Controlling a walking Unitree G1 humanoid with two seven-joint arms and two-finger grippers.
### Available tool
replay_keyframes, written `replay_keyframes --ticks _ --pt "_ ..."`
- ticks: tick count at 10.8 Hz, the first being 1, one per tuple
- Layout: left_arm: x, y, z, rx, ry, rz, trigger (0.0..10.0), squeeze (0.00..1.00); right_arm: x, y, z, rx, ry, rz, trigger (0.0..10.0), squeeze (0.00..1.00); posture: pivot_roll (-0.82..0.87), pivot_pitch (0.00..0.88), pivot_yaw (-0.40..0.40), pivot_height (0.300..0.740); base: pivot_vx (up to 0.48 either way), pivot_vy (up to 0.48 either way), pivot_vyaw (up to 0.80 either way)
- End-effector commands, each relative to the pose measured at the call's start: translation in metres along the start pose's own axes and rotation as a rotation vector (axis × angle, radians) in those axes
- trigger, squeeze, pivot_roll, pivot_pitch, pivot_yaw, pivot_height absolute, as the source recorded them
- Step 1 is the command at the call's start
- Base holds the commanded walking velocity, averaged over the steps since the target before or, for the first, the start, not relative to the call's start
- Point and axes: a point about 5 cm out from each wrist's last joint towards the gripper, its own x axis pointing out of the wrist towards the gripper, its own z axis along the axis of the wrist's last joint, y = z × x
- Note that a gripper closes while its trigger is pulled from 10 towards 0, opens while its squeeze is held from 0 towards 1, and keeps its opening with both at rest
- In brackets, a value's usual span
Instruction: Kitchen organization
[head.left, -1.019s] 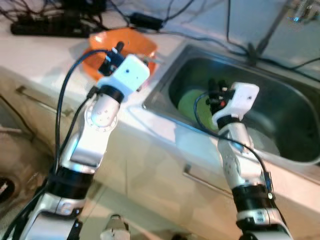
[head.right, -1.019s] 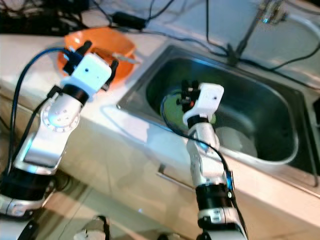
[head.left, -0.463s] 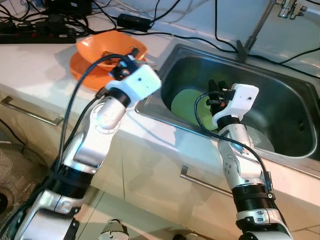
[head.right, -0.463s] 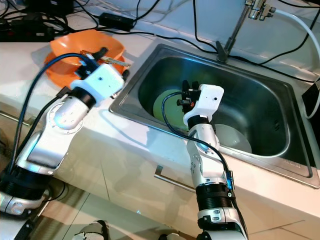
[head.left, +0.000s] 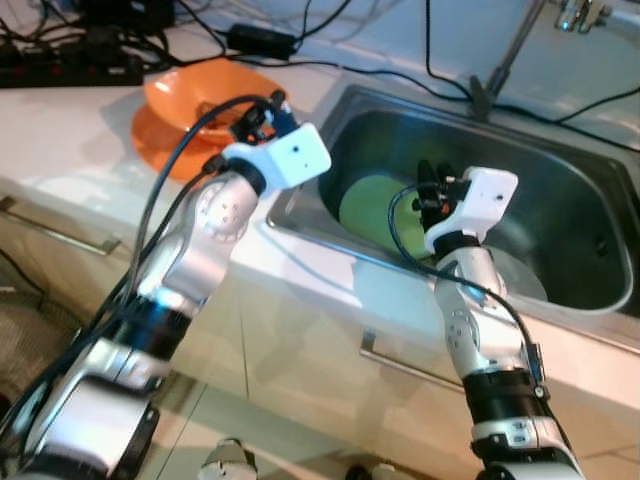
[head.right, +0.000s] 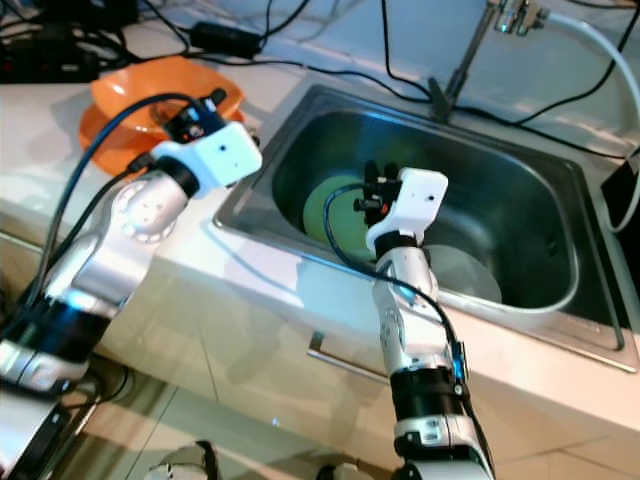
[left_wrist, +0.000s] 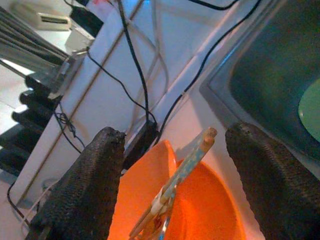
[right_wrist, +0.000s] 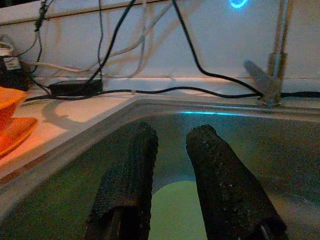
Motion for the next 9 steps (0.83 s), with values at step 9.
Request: replay_keyframes --ticks 9 --pt "0.025 -0.006 0.007 0.057 0.015 -0.039 10.0 0.00 -0.001 -0.005 0.000 0.010 0.002 -0.026 10.0 0.00 0.08 0.065 -0.107 0.740 0.000 0.000 0.00"
